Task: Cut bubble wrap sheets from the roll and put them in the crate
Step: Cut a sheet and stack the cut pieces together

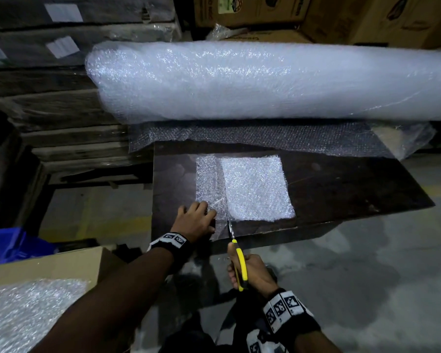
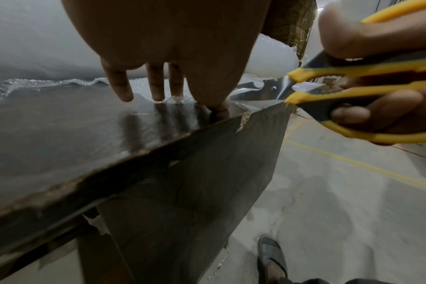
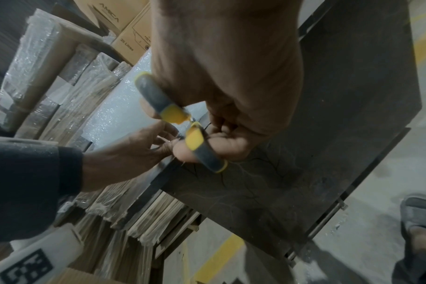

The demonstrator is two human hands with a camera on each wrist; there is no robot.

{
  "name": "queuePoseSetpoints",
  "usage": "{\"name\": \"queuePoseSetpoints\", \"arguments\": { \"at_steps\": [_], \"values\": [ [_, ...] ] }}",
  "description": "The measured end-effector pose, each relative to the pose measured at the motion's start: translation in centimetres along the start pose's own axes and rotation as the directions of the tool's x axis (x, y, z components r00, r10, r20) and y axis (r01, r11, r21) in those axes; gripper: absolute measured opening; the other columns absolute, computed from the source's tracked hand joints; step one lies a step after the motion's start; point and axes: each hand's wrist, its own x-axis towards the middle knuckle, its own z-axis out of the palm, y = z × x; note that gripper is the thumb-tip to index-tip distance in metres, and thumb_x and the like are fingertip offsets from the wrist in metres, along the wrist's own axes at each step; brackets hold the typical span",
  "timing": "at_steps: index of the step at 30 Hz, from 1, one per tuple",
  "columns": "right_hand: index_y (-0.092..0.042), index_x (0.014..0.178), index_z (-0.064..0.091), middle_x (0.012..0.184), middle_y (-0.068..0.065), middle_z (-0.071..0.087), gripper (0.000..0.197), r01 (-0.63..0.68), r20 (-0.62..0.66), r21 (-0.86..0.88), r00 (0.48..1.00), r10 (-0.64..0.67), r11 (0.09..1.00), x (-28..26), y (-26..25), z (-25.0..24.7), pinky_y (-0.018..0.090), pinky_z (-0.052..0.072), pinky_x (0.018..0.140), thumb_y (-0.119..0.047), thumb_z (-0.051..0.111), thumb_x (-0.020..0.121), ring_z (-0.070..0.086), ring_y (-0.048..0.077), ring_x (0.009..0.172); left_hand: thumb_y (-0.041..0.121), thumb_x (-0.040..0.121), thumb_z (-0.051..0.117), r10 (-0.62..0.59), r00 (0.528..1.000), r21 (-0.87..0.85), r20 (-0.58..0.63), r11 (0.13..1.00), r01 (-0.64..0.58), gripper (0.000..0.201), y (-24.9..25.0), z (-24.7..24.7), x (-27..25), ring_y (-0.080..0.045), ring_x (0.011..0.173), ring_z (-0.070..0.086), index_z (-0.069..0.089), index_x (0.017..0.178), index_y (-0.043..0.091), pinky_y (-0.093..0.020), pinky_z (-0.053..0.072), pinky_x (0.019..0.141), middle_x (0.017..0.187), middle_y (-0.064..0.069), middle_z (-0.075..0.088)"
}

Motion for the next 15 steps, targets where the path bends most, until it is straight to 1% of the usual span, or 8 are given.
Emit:
{"name": "queuePoseSetpoints", "arguments": {
  "at_steps": [3,5,7,9,10,12,13,15],
  "values": [
    [-0.006,0.061,0.062,0.052,0.009,0.058,0.070,-0.021,0.024,-0.008,0.999,0.021,1.000,-0.3,-0.3,0.2,0.027,0.047,0.046,-0.074,0.060,0.076,0.054,0.021,0.043,0.046,0.060,0.084,0.003,1.000,0.025,-0.013,1.000,-0.002,0.052,0.0,0.4,-0.3,-0.032,0.092,0.061,0.066,0.100,0.020,-0.052,0.049,0.072,0.108,-0.009,0.061],
    [-0.005,0.063,0.063,0.053,0.009,0.058,0.071,-0.014,0.043,-0.017,0.999,0.014,1.000,-0.3,-0.4,0.1,0.028,0.048,0.048,-0.076,0.059,0.075,0.054,0.021,0.044,0.045,0.058,0.085,0.012,0.997,0.037,-0.074,0.999,-0.009,0.049,0.0,0.9,-0.6,-0.030,0.085,0.059,0.064,0.094,0.019,-0.047,0.049,0.068,0.101,-0.008,0.061],
    [-0.006,0.063,0.063,0.054,0.009,0.059,0.072,-0.009,0.061,-0.033,0.998,0.011,0.999,-0.4,-0.5,0.0,0.029,0.049,0.050,-0.078,0.058,0.072,0.055,0.021,0.045,0.044,0.061,0.082,0.023,0.990,0.038,-0.139,0.999,-0.018,0.045,0.1,1.1,-0.9,-0.030,0.087,0.056,0.063,0.092,0.018,-0.046,0.047,0.071,0.101,-0.008,0.061],
    [-0.007,0.063,0.063,0.056,0.010,0.059,0.074,-0.008,0.078,-0.046,0.997,0.011,0.999,-0.3,-0.6,-0.1,0.029,0.050,0.051,-0.080,0.057,0.070,0.056,0.022,0.046,0.043,0.065,0.079,0.036,0.981,0.042,-0.191,0.999,-0.028,0.042,0.0,1.2,-1.1,-0.029,0.094,0.055,0.062,0.094,0.017,-0.046,0.048,0.075,0.106,-0.009,0.061],
    [-0.007,0.063,0.063,0.057,0.011,0.060,0.075,-0.005,0.082,-0.051,0.997,0.009,0.999,-0.3,-0.7,-0.1,0.029,0.051,0.052,-0.081,0.056,0.069,0.056,0.023,0.047,0.042,0.069,0.074,0.053,0.976,0.043,-0.211,0.998,-0.045,0.040,-0.1,1.3,-1.0,-0.029,0.099,0.054,0.061,0.097,0.017,-0.047,0.048,0.077,0.111,-0.009,0.061],
    [-0.009,0.059,0.063,0.059,0.012,0.060,0.075,0.013,0.083,-0.065,0.997,-0.007,0.998,-0.2,-0.9,-0.1,0.032,0.052,0.055,-0.083,0.056,0.069,0.058,0.024,0.049,0.042,0.076,0.055,0.102,0.970,0.026,-0.222,0.995,-0.098,0.038,-0.2,1.5,-0.9,-0.028,0.105,0.055,0.058,0.108,0.022,-0.048,0.048,0.078,0.120,-0.008,0.060],
    [-0.010,0.057,0.063,0.059,0.012,0.060,0.074,0.019,0.082,-0.072,0.997,-0.013,0.997,-0.2,-1.0,-0.1,0.032,0.052,0.056,-0.083,0.056,0.070,0.058,0.025,0.050,0.042,0.079,0.047,0.126,0.969,0.014,-0.213,0.992,-0.126,0.039,-0.3,1.7,-0.9,-0.028,0.105,0.057,0.057,0.112,0.025,-0.048,0.048,0.077,0.121,-0.007,0.060],
    [-0.010,0.057,0.062,0.058,0.011,0.059,0.072,0.008,0.071,-0.068,0.998,-0.004,0.998,-0.2,-1.0,-0.2,0.030,0.050,0.053,-0.081,0.058,0.071,0.056,0.023,0.048,0.043,0.084,0.041,0.164,0.969,0.018,-0.185,0.986,-0.163,0.037,-0.4,2.0,-0.9,-0.027,0.103,0.058,0.058,0.114,0.029,-0.047,0.048,0.077,0.119,-0.005,0.059]
  ]
}}
